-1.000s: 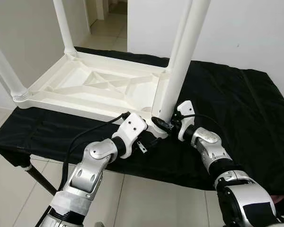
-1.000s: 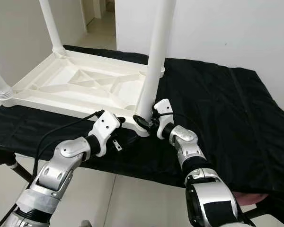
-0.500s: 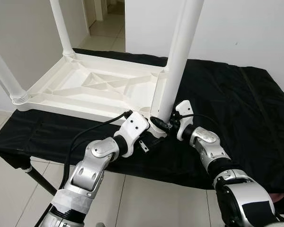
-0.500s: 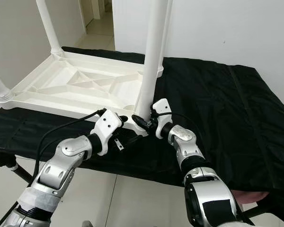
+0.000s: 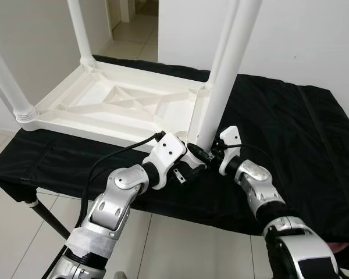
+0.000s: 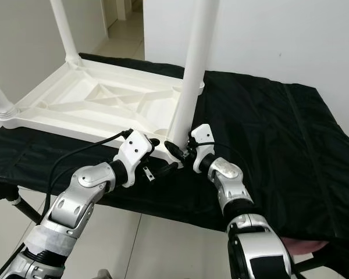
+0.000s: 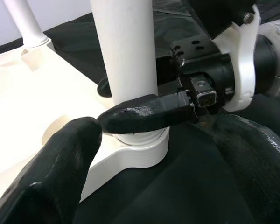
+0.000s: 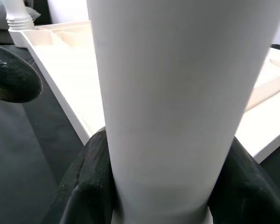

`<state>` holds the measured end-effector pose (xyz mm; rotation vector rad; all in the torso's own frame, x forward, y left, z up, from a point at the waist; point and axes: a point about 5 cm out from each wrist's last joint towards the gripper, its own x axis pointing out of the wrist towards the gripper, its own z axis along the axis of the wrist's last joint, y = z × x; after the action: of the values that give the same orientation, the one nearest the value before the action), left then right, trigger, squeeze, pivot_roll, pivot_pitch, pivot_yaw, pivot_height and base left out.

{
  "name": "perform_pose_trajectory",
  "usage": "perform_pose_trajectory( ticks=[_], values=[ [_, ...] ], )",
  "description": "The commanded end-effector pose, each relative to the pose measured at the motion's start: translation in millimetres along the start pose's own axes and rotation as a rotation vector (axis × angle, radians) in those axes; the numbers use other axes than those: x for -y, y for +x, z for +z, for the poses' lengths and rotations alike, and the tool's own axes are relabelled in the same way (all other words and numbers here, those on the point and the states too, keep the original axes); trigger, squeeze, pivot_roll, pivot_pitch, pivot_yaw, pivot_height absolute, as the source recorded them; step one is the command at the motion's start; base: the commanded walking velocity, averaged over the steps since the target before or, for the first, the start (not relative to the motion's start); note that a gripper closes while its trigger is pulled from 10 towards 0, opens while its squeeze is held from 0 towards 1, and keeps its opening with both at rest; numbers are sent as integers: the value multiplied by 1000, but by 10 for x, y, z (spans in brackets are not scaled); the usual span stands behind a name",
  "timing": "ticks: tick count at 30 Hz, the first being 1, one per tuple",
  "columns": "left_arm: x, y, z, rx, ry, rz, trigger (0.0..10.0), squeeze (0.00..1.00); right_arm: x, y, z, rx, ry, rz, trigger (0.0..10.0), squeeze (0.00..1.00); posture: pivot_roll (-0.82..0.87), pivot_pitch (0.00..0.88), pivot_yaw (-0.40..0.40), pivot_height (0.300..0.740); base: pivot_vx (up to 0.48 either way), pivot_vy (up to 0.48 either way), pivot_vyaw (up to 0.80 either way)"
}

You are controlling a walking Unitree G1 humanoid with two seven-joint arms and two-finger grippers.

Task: Building children table

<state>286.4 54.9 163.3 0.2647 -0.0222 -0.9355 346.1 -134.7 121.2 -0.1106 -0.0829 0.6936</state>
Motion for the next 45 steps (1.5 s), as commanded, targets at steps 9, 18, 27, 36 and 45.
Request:
perform_pose_trajectory(
  ticks=[9, 18, 27, 36, 45],
  values=[
    [-78, -89, -97, -41, -15, 74, 10000, 0, -244, -72, -8, 13, 37, -328, 10000, 0, -36, 0, -99, 740, 0, 0, 0],
    [-110, -136, -107, -49, -14, 77, 10000, 0, -288, -183, 20, -12, 117, -677, 10000, 0, -35, 0, -96, 740, 0, 0, 0],
    [-123, -173, -143, -52, -21, 97, 10000, 0, -237, -319, 17, -44, 125, -808, 10000, 0, -28, 0, -89, 740, 0, 0, 0],
    [-88, -240, -123, -32, -35, 133, 10000, 0, -137, -261, 96, 24, 143, -653, 10000, 1000, 19, 0, -115, 740, 0, 0, 0],
    [-86, -262, -107, -31, -29, 139, 10000, 0, -52, -226, 56, -16, 103, -374, 10000, 0, 33, 0, -117, 740, 0, 0, 0]
  ],
)
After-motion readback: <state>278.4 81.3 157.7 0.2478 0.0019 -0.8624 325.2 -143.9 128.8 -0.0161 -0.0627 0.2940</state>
